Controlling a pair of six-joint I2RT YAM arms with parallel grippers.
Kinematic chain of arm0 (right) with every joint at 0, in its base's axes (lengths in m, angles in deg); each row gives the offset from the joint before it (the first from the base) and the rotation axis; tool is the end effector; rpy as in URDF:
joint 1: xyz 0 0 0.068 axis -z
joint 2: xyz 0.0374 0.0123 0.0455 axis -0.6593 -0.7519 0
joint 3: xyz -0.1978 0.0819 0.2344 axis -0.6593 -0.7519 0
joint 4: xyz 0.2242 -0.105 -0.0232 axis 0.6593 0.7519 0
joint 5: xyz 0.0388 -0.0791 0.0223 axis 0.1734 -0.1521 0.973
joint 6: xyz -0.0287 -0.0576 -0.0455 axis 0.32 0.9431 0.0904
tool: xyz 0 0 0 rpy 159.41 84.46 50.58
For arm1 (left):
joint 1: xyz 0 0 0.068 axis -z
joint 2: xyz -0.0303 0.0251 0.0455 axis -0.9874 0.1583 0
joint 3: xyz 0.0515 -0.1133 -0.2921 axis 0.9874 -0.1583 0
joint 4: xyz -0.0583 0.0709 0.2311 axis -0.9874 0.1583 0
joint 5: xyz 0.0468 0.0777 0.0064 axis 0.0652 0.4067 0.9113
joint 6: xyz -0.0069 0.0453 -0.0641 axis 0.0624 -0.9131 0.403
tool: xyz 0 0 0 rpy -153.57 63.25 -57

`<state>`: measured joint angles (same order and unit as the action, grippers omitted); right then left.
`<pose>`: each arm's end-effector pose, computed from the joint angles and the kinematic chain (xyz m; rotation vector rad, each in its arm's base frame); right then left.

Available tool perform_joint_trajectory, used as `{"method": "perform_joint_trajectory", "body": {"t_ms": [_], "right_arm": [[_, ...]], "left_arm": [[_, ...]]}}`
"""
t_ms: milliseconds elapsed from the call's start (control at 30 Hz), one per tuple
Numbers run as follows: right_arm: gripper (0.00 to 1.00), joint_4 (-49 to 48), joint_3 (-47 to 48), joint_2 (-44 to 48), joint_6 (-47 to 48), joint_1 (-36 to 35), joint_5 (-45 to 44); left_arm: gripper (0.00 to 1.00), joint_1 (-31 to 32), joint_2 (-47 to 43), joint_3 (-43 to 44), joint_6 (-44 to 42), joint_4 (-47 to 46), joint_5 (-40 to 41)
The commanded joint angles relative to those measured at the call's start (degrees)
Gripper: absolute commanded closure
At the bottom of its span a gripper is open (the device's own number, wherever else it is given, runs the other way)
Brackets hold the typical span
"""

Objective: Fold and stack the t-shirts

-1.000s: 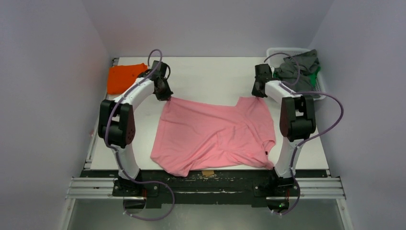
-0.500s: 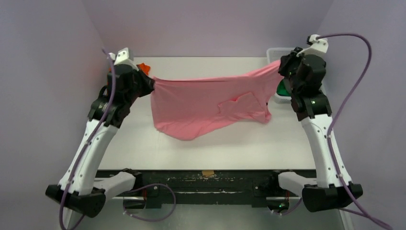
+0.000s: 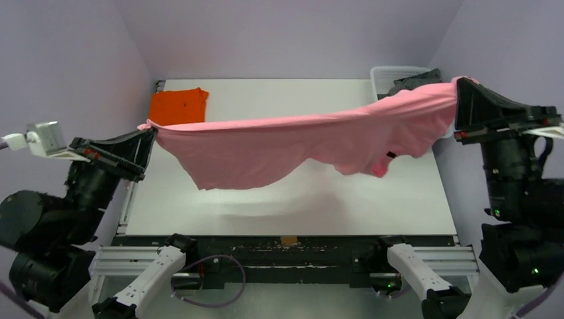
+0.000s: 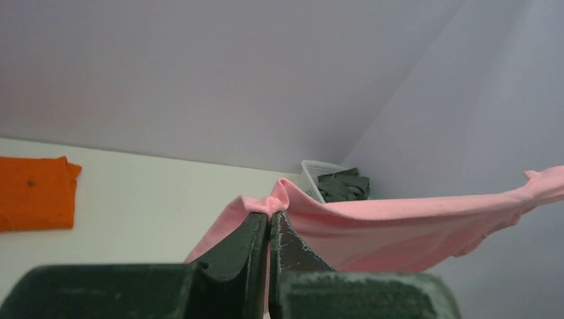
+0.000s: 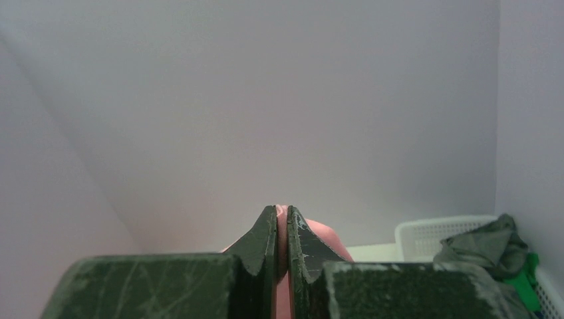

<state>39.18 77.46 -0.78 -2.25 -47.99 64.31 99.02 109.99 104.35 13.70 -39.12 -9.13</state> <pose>0.0272 0.0001 0.6346 0.1391 1.1473 0.3336 0.0047 0.0019 0.5574 -0.2109 1.4308 -0.6830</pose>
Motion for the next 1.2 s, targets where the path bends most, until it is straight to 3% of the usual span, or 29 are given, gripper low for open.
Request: {"method": "perform_joint_trajectory", "body": {"t_ms": [0, 133, 300, 600, 700, 767, 867, 967, 1000, 1067, 1133, 1167], "right_arm": [[1.00, 4.68, 7.68, -0.10, 1.98, 0.11, 4.29], [1.00, 5.65, 11.37, 0.25, 2.50, 0.18, 5.09], [1.00, 5.16, 9.55, -0.87, 3.37, 0.17, 4.81], [1.00, -12.91, -16.18, -3.88, 6.89, 0.11, -1.49], [1.00, -19.46, -25.76, -9.16, 7.01, 0.19, -2.23], [1.00, -24.55, -30.59, -14.51, 6.34, 0.15, -1.40], [1.00, -31.36, -33.56, -28.05, 5.54, 0.10, -0.85], [1.00, -35.91, -29.36, -43.74, 5.24, 0.07, 0.15], [0.94, -34.97, -25.59, -49.01, 5.26, 0.07, 0.15], [0.67, -28.75, -16.15, -58.35, 5.59, -0.05, 0.83], [0.50, -23.83, -9.32, -63.48, 5.79, -0.62, 0.38], [0.25, -22.64, -7.87, -64.20, 6.15, -0.97, 0.37]], "left_arm": [[1.00, -0.11, -1.00, 8.63, -3.88, 5.61, -2.35], [1.00, -0.11, -1.27, 12.74, -5.20, 6.60, -4.29], [1.00, -0.12, 0.85, 11.98, -6.13, 5.90, -2.14], [1.00, -0.18, 13.83, -6.75, -7.46, -6.03, 17.19], [1.00, -1.16, 25.23, -12.31, -7.52, -11.48, 26.49], [1.00, -3.98, 35.82, -11.60, -6.19, -12.52, 25.48], [1.00, -7.98, 55.83, -2.24, -2.96, -9.68, 21.21], [1.00, -9.23, 76.40, 16.13, -1.31, 0.63, 19.50], [0.89, -9.25, 82.27, 22.30, -1.27, 3.97, 19.35], [0.64, -9.18, 89.64, 31.98, -0.64, 10.05, 18.37], [0.30, -9.17, 90.57, 33.02, -0.40, 9.02, 17.41], [0.14, -9.10, 89.02, 31.16, -0.26, 7.05, 16.39]]}}
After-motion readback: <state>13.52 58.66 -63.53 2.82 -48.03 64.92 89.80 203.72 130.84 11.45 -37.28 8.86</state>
